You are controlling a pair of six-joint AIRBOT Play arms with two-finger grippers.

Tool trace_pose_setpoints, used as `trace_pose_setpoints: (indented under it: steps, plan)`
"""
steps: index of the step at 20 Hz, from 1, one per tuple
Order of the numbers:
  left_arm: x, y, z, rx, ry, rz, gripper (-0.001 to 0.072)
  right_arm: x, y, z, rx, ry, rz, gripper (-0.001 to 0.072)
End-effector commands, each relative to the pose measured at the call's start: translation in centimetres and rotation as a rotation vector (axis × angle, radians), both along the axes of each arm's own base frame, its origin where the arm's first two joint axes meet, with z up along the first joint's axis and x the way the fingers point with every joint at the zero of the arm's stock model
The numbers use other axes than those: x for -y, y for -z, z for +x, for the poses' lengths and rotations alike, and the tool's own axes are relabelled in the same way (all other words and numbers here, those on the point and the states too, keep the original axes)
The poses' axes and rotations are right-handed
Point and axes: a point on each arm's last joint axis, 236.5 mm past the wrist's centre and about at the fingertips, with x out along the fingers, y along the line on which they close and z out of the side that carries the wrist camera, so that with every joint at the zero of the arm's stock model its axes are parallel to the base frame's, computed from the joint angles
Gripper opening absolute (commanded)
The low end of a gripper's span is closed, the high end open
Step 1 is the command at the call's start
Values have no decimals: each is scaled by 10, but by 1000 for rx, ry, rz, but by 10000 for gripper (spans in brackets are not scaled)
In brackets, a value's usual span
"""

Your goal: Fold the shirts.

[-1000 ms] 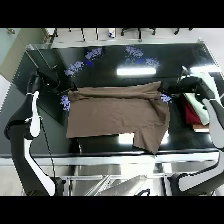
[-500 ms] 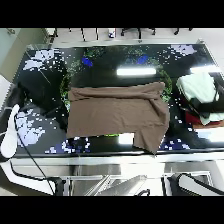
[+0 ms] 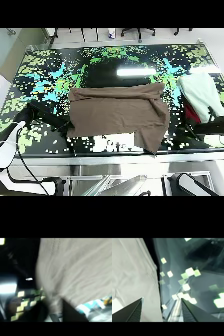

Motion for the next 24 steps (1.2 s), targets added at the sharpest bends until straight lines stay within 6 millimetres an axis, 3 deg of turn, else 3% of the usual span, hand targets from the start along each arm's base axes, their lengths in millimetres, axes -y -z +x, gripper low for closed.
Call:
trace_pose_setpoints:
  steps: [1, 4, 8, 10, 11, 14, 18, 20, 22, 24]
  plan:
    - [19, -5, 2, 32, 65, -14, 17, -30, 24, -17, -64, -37, 50, 659]
    - [27, -4, 3, 49, 103, -5, 17, -60, 44, -17, -86, -95, 98, 646]
    - [22, -5, 1, 35, 90, -10, 16, -92, 61, 7, -46, -104, 174, 613]
    - [16, -7, -3, 13, 77, -20, 16, -98, 66, 12, -31, -124, 192, 150]
    - [12, -8, -5, -1, 66, -26, 16, -98, 65, 12, -34, -127, 198, 14]
    - [-8, -9, -15, -64, 10, -10, 16, -95, 54, -2, -55, -180, 182, 17]
    - [-71, -9, -46, -133, 30, 267, 16, -50, 42, -47, -209, -188, -72, 18]
    - [-90, -13, -60, -141, 50, 354, 16, -33, 29, -62, -238, -172, -170, 17]
    - [-90, -14, -69, -144, 52, 359, 16, -30, 14, -61, -186, -158, -210, 17]
    - [-83, -18, -64, -114, 33, 334, 16, -37, -4, -39, -50, -151, -203, 17]
